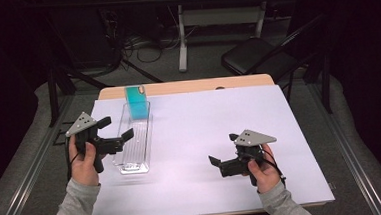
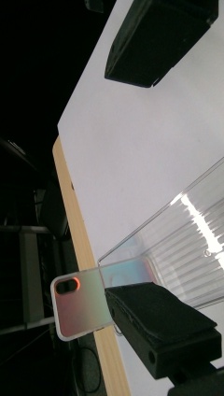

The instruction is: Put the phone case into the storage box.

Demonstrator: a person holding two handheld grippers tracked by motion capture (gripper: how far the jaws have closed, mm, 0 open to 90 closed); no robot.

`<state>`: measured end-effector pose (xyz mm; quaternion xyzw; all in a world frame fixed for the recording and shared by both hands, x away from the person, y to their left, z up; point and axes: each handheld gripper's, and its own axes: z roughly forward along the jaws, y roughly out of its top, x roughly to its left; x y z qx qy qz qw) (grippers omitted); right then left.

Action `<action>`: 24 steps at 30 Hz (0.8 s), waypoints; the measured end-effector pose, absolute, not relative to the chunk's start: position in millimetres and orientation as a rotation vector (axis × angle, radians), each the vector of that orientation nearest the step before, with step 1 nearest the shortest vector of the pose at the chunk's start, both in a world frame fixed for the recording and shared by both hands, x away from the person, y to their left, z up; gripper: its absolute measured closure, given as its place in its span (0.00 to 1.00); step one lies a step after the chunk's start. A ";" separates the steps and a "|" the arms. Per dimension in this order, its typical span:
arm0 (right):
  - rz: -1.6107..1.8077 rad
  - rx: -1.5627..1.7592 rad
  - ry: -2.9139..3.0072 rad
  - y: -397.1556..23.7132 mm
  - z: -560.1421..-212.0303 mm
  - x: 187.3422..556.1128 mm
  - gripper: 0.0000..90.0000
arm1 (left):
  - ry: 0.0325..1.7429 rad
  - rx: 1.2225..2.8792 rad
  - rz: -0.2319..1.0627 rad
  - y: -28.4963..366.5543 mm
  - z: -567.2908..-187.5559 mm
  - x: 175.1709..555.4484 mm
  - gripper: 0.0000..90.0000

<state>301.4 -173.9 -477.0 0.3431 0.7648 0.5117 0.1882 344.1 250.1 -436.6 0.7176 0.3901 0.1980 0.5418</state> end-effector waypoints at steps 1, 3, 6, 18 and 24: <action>1.437 0.971 2.148 -175.6 -476.9 300.1 0.00 | 0.921 1.706 0.467 249.3 -436.9 341.7 0.00; 1.431 0.974 2.144 -179.6 -476.9 297.7 0.00 | 0.910 1.709 0.467 247.3 -437.8 336.7 0.00; 1.418 0.985 2.143 -185.2 -477.4 294.2 0.00 | 0.893 1.715 0.467 244.4 -439.6 328.5 0.00; 1.380 1.030 2.116 -216.1 -483.0 279.7 0.00 | 0.843 1.747 0.452 232.5 -457.3 297.9 0.00; 1.370 1.065 2.101 -230.0 -487.1 274.1 0.00 | 0.835 1.743 0.444 233.9 -466.7 286.6 0.00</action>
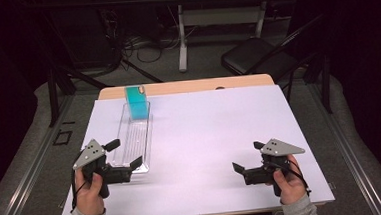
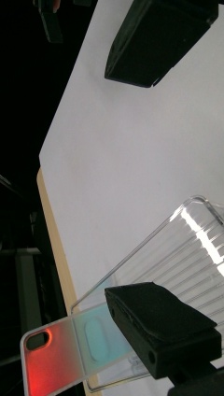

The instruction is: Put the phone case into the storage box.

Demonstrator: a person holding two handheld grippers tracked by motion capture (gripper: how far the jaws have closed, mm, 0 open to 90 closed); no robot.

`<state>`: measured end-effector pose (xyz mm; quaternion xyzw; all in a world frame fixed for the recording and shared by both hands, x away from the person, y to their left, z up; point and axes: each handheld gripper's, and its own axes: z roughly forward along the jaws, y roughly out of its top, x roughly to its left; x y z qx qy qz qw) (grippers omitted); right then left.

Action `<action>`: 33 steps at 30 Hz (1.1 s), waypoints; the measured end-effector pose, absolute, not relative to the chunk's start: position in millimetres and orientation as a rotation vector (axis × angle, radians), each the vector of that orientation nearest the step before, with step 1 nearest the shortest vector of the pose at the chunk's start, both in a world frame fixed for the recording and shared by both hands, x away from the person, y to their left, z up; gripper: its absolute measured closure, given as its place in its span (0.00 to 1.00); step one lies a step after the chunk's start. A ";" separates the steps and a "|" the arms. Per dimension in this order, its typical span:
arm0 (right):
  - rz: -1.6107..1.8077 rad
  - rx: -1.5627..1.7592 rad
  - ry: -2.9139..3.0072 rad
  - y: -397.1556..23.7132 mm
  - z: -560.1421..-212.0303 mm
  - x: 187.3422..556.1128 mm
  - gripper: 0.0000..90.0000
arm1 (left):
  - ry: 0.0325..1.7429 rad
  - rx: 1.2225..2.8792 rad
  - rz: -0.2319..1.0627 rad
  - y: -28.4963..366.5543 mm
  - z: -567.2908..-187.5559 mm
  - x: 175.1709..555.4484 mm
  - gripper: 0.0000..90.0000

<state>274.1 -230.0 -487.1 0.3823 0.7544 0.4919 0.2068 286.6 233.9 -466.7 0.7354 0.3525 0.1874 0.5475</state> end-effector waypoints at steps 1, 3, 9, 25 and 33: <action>1.366 1.068 2.095 -232.3 -487.7 273.5 0.00 | 0.836 1.740 0.444 234.6 -468.2 284.6 0.00; 1.362 1.083 2.091 -236.1 -488.4 272.0 0.00 | 0.833 1.735 0.448 236.0 -471.0 280.9 0.00; 1.352 1.112 2.065 -248.0 -491.9 268.6 0.00 | 0.849 1.740 0.446 242.5 -478.4 273.9 0.00; 1.337 1.177 2.019 -268.6 -505.8 268.3 0.00 | 0.894 1.705 0.486 262.8 -487.1 272.1 0.00; 1.332 1.208 2.008 -274.6 -513.0 271.5 0.00 | 0.923 1.703 0.480 267.7 -494.5 275.6 0.00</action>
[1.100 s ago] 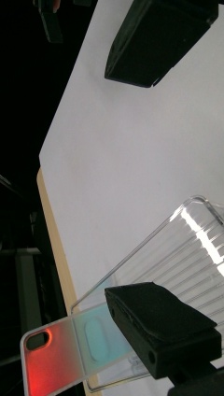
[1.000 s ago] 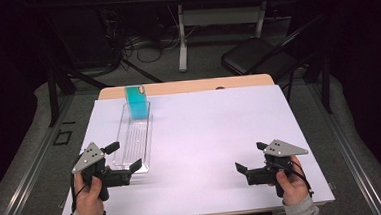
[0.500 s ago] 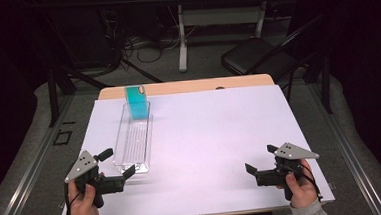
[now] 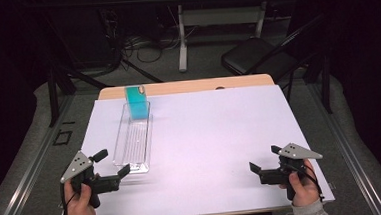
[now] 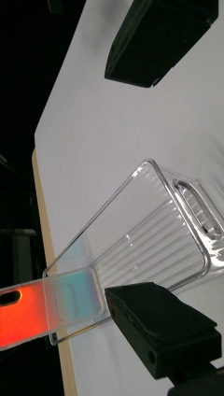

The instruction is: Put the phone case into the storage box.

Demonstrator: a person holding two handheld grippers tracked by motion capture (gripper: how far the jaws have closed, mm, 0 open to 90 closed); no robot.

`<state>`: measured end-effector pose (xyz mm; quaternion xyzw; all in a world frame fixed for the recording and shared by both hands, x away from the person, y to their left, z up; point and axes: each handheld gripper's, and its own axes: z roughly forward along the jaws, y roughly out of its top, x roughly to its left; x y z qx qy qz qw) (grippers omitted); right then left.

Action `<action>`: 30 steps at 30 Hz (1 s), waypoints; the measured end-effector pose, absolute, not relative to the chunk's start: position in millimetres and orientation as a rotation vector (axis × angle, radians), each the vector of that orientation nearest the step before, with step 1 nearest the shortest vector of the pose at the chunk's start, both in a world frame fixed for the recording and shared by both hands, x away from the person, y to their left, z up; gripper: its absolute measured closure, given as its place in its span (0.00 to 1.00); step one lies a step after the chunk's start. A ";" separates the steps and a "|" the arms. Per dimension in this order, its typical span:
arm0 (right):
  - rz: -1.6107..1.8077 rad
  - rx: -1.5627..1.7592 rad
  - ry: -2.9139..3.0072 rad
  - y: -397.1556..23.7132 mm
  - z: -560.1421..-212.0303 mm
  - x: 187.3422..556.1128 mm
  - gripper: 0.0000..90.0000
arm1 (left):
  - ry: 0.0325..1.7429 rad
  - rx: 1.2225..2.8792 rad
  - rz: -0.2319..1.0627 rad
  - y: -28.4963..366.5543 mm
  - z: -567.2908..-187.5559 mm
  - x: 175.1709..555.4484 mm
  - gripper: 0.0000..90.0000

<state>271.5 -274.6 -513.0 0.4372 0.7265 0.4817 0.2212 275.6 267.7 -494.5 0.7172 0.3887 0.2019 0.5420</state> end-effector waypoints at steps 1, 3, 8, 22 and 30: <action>1.330 1.207 2.005 -275.2 -514.5 272.4 0.00 | 0.929 1.704 0.480 268.9 -495.9 276.3 0.00; 1.326 1.225 1.999 -276.4 -517.2 273.6 0.00 | 0.937 1.702 0.479 270.5 -497.1 277.0 0.00; 1.302 1.248 1.995 -281.3 -522.8 276.2 0.00 | 0.949 1.698 0.480 274.1 -499.7 278.4 0.00; 1.289 1.261 1.992 -285.0 -531.0 279.6 0.00 | 0.963 1.703 0.485 276.5 -504.3 280.6 0.00; 1.286 1.269 2.001 -285.1 -534.6 281.2 0.00 | 0.974 1.701 0.488 278.1 -505.7 281.2 0.00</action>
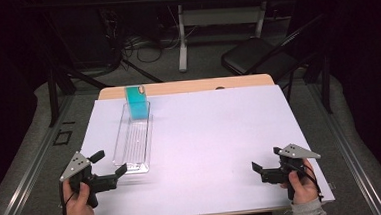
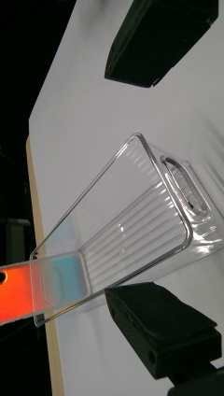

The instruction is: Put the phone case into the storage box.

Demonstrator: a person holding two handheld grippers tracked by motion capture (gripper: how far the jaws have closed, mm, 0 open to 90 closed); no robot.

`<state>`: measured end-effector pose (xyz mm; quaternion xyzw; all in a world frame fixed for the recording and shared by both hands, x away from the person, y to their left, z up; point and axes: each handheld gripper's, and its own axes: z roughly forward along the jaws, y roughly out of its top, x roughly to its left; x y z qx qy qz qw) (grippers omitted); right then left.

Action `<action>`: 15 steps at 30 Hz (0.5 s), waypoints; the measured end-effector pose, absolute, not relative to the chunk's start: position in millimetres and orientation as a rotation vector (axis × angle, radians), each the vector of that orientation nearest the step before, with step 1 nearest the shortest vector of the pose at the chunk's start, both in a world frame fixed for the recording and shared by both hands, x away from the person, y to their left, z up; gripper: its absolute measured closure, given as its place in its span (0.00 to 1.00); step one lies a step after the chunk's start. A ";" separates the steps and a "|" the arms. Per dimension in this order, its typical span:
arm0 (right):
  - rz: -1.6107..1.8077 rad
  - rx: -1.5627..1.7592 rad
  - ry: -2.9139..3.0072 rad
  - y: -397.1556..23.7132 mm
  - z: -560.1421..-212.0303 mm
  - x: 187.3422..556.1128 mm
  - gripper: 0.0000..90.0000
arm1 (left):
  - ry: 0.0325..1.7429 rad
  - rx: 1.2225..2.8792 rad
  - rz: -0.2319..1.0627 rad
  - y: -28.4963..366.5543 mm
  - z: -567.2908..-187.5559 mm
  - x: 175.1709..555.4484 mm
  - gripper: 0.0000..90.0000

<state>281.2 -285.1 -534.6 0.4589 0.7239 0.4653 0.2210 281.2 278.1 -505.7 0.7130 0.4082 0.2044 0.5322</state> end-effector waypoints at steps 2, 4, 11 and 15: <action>1.282 1.260 2.007 -284.7 -535.4 281.6 0.00 | 0.976 1.698 0.486 278.7 -506.3 281.6 0.00; 1.278 1.267 2.010 -284.1 -536.0 281.7 0.00 | 0.982 1.698 0.486 279.0 -506.9 281.8 0.01; 1.271 1.275 2.015 -285.3 -538.2 283.1 0.00 | 0.985 1.694 0.481 279.9 -508.3 282.5 0.00; 1.268 1.276 2.019 -285.0 -539.0 283.7 0.00 | 0.992 1.692 0.481 280.8 -509.0 282.7 0.00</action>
